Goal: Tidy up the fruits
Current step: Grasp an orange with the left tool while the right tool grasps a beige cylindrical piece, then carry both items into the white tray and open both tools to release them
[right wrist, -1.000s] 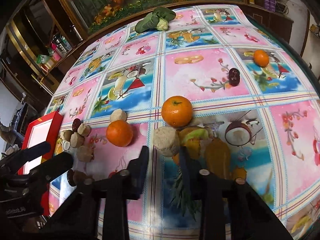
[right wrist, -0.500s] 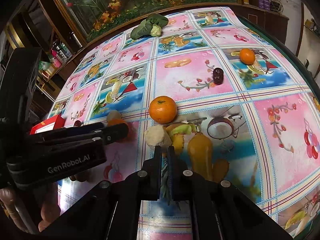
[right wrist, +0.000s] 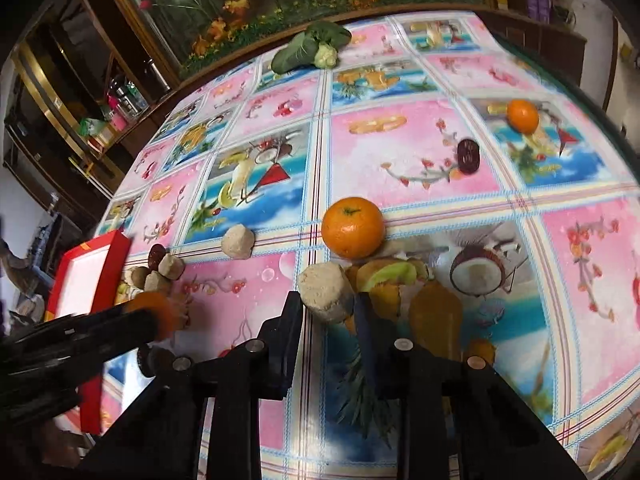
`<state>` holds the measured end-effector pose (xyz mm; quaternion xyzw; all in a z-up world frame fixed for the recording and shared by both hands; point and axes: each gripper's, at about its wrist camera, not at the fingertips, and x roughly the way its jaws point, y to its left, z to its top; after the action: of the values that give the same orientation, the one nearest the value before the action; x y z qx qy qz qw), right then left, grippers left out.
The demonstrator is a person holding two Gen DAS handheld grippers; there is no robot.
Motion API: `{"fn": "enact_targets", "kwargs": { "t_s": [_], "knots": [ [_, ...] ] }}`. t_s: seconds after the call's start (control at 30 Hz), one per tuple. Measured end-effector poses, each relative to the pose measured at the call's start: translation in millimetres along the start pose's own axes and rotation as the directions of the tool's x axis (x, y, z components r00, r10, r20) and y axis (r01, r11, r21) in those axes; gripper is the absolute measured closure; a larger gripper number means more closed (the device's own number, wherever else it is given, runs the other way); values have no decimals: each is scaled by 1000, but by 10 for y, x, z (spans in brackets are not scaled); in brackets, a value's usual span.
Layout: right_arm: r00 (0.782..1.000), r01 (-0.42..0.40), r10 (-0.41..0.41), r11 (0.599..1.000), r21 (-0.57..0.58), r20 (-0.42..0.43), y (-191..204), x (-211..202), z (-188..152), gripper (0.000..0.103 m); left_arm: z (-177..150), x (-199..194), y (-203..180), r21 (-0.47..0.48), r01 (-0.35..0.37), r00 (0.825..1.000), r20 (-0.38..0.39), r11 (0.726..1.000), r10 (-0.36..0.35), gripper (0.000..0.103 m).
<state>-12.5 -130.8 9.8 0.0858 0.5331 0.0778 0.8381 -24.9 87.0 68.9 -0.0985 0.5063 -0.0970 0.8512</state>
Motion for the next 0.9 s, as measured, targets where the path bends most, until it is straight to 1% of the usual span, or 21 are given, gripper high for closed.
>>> {"fn": "enact_targets", "kwargs": {
  "t_s": [0.1,0.13,0.2,0.23,0.3,0.33,0.4,0.5,0.53,0.57,0.63,0.73,0.8,0.9],
  "knots": [
    [1000,10,-10,1000,3,8,62,-92,-46,77,-129,-283,146,-30,-5,999,36,1000,6,73],
    [1000,4,-4,1000,-4,18,107,-146,-61,77,-181,-420,224,-41,-23,998,58,999,26,73],
    [999,-36,37,999,-24,37,273,-277,-79,77,-275,-619,341,-58,-72,993,86,996,77,73],
    [997,-57,59,997,-42,43,374,-333,-83,77,-330,-757,456,-83,-94,990,98,992,102,73],
    [993,-93,99,991,-96,60,653,-458,-91,77,-433,-964,637,-129,-114,986,110,985,128,73],
    [990,-118,127,985,-124,64,814,-512,-99,77,-484,-1079,727,-153,-134,981,118,979,153,73],
    [982,-167,180,971,-173,63,1133,-583,-112,77,-587,-1314,903,-196,-189,966,141,962,218,73],
    [971,-216,233,947,-240,48,1554,-612,-124,77,-706,-1602,1172,-258,-244,943,161,935,291,73],
    [969,-223,242,939,-262,43,1686,-607,-135,77,-731,-1633,1194,-267,-257,938,162,929,306,73],
    [968,-227,247,931,-287,35,1828,-593,-145,77,-765,-1685,1269,-285,-278,929,163,917,332,73],
    [965,-244,262,915,-323,15,2075,-537,-177,77,-812,-1682,1329,-301,-300,922,152,905,356,73],
    [963,-257,269,895,-365,-19,2385,-393,-218,77,-851,-1621,1407,-305,-304,926,128,903,355,73],
    [962,-264,269,887,-378,-42,2523,-286,-254,77,-866,-1558,1464,-294,-315,927,110,902,359,73],
    [959,-284,269,878,-386,-93,2682,-65,-318,77,-881,-1436,1507,-279,-314,934,82,908,348,73]
  ]
}}
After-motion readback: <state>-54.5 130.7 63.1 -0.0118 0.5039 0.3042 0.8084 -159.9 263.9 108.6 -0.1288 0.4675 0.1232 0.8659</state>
